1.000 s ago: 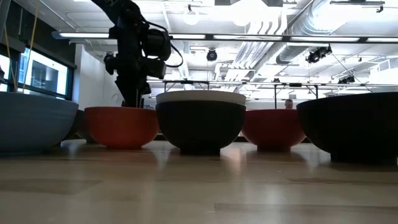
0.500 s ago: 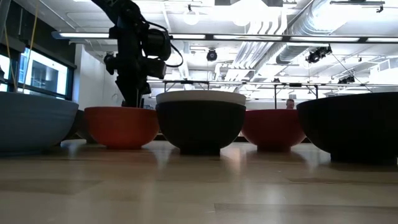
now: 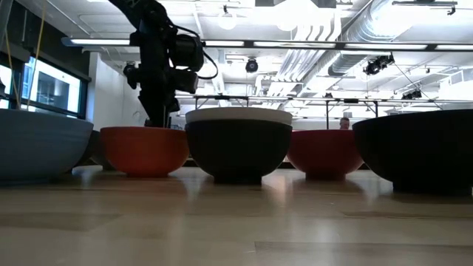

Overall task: Nest bowls inside each other
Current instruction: Stack the orange bowl on top of the bottom white bowl

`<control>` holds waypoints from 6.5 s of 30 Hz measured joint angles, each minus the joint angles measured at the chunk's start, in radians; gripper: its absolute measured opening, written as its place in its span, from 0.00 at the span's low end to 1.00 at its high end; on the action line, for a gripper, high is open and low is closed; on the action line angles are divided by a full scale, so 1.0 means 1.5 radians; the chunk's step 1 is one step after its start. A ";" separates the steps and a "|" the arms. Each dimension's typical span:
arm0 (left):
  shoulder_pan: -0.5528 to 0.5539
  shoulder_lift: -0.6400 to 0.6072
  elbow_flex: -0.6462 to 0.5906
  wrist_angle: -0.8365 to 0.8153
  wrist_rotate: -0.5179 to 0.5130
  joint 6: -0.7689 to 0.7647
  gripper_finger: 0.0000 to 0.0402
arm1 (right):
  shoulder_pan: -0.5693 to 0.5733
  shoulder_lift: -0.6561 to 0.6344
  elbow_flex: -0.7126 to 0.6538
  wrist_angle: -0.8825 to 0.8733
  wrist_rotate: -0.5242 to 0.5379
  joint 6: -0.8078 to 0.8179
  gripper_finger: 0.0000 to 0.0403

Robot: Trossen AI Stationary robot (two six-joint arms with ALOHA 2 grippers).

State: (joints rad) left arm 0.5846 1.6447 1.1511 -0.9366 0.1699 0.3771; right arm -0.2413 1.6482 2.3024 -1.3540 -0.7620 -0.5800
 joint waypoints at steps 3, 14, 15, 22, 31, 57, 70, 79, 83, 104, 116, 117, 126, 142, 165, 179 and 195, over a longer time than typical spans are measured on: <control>0.000 0.000 0.000 0.000 -0.001 -0.001 0.21 | 0.001 0.000 0.000 0.000 0.000 0.000 0.29; 0.000 0.001 -0.015 0.008 0.001 -0.005 0.21 | 0.001 0.000 0.000 0.000 0.000 -0.001 0.29; 0.000 0.001 -0.015 0.008 0.001 -0.005 0.21 | 0.001 0.000 0.000 0.000 0.000 -0.001 0.29; -0.001 0.001 -0.015 0.008 0.001 0.006 0.18 | 0.001 0.000 0.000 0.003 0.000 -0.001 0.29; -0.001 0.001 -0.015 0.008 0.001 0.013 0.01 | 0.001 0.000 0.000 0.003 0.000 0.002 0.29; 0.007 0.001 0.083 -0.070 -0.016 0.014 0.00 | 0.001 0.000 0.000 0.003 0.000 -0.002 0.29; 0.007 0.001 0.111 -0.087 -0.012 0.025 0.00 | 0.001 0.000 0.000 -0.001 0.000 -0.002 0.29; 0.007 0.001 0.062 -0.060 -0.011 0.020 0.00 | 0.001 0.000 -0.013 -0.001 0.000 -0.002 0.29; 0.007 0.001 0.021 -0.036 -0.012 0.018 0.00 | 0.001 0.000 -0.040 0.007 0.000 -0.003 0.29; 0.007 0.001 0.001 0.005 0.009 0.023 0.15 | -0.001 0.000 -0.062 0.028 0.000 -0.003 0.29; 0.008 0.001 0.001 0.005 0.021 0.018 0.17 | -0.001 0.000 -0.062 0.028 0.000 -0.003 0.29; 0.008 0.001 0.001 0.005 0.021 0.018 0.17 | -0.001 0.000 -0.062 0.028 0.000 -0.003 0.29; 0.007 0.001 0.001 0.004 0.022 0.018 0.17 | -0.001 0.000 -0.062 0.028 0.000 -0.003 0.29; 0.006 0.013 -0.012 0.008 0.038 0.018 0.17 | -0.001 0.000 -0.062 0.028 0.000 -0.003 0.29; 0.007 0.013 -0.012 0.009 0.013 0.035 0.01 | -0.001 0.000 -0.062 0.028 0.000 -0.003 0.29; 0.009 0.013 0.107 -0.099 0.020 0.032 0.00 | -0.001 0.000 -0.061 0.028 0.000 -0.008 0.29; -0.075 0.028 0.318 -0.131 0.095 -0.002 0.00 | -0.001 0.000 -0.061 0.027 0.006 -0.003 0.29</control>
State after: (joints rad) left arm 0.4716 1.6865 1.6285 -1.1324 0.3121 0.3744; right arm -0.2424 1.6475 2.2105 -1.3128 -0.7525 -0.5842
